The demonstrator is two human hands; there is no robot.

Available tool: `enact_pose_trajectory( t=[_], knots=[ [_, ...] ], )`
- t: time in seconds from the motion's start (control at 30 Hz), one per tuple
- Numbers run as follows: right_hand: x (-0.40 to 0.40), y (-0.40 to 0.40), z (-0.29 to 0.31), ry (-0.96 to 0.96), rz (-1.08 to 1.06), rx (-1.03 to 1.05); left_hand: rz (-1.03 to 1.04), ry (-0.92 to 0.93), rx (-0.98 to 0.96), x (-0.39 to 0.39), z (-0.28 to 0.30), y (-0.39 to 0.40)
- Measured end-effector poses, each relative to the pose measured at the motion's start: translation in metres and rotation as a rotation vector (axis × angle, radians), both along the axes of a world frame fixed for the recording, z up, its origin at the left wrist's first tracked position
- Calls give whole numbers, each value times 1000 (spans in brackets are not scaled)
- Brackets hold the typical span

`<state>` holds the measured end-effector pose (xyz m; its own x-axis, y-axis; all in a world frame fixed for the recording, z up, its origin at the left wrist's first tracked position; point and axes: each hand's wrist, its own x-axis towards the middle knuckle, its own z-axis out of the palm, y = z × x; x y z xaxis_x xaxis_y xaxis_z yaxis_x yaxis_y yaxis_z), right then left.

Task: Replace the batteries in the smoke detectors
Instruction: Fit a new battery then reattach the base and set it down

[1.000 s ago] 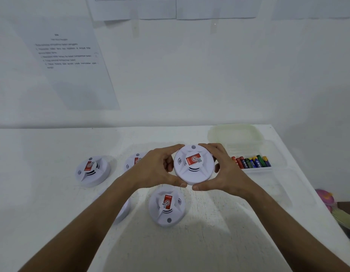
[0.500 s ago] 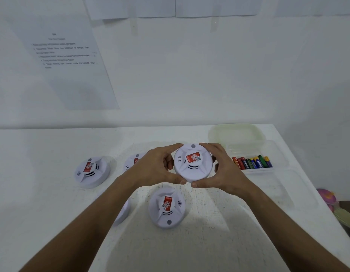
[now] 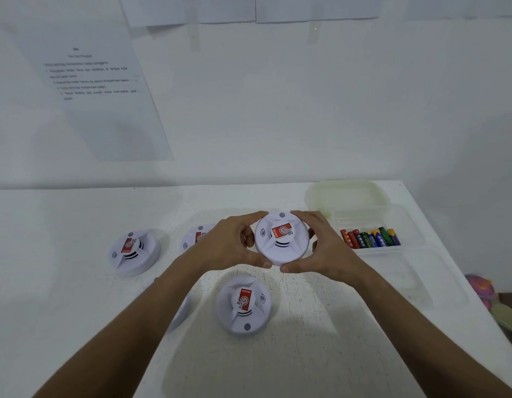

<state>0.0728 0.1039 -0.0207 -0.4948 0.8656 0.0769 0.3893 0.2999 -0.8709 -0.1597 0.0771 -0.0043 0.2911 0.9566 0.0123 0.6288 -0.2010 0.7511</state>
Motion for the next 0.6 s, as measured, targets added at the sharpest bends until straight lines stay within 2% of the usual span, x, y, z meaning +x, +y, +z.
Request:
enact_pose_trajectory(
  t=[0.23, 0.43, 0.6],
  knots=[
    [-10, 5, -9, -99, -28, 1, -4, 36, -39, 0, -14, 9],
    [-19, 6, -25, -35, -149, -38, 44, 42, -80, 1, -25, 15],
    [-21, 6, -39, -96, -151, -83, 35, 33, -147, 1, -34, 16]
  ],
)
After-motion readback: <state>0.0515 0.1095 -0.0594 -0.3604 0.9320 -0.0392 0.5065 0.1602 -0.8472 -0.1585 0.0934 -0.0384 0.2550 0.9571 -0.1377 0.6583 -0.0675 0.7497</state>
